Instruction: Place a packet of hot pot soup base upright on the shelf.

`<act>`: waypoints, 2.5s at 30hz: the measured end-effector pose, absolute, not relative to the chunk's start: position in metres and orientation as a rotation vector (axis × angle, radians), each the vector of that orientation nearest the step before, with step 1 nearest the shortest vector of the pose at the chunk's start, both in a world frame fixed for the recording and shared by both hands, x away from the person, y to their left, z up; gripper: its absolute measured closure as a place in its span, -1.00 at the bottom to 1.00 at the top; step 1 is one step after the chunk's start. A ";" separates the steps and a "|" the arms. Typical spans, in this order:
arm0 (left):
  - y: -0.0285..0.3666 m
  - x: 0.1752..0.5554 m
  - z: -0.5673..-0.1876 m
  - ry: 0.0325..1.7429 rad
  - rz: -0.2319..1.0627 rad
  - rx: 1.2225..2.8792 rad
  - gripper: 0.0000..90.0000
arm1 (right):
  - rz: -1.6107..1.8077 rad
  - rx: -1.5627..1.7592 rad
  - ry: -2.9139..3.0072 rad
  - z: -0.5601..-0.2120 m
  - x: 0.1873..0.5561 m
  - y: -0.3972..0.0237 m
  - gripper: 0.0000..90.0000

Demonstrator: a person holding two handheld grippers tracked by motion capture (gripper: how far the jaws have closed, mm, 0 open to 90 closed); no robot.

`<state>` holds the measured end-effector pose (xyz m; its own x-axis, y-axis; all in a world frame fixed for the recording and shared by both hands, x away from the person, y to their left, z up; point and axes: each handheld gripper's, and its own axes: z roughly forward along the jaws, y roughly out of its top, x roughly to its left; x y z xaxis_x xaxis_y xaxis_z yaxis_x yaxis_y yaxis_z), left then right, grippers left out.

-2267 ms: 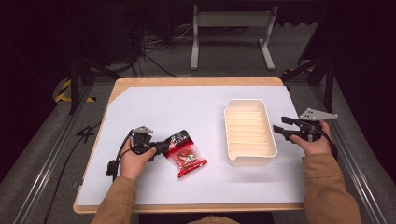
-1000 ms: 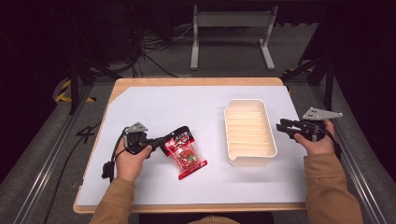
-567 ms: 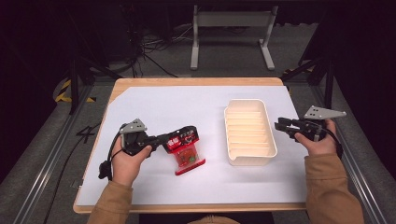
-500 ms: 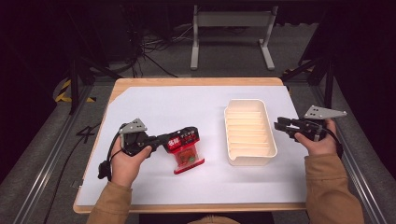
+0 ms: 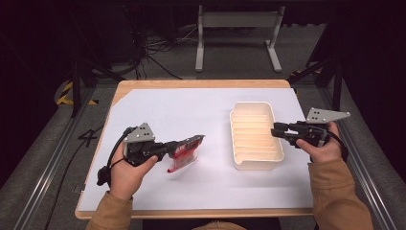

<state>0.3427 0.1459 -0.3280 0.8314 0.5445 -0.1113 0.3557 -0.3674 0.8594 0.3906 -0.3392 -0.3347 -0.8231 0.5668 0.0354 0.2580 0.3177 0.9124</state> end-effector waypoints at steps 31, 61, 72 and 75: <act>0.097 0.315 -0.305 0.436 0.170 1.905 1.00 | 1.609 0.332 2.535 -0.324 0.356 -0.233 0.19; 0.091 0.310 -0.304 0.402 0.187 1.872 0.86 | 1.516 0.136 2.651 -0.312 0.347 -0.210 0.99; 0.109 0.309 -0.296 0.456 0.265 1.803 0.53 | 1.450 0.111 2.612 -0.286 0.353 -0.218 0.99; 0.114 0.310 -0.296 0.470 0.283 1.796 0.47 | 1.448 0.122 2.593 -0.279 0.356 -0.223 0.99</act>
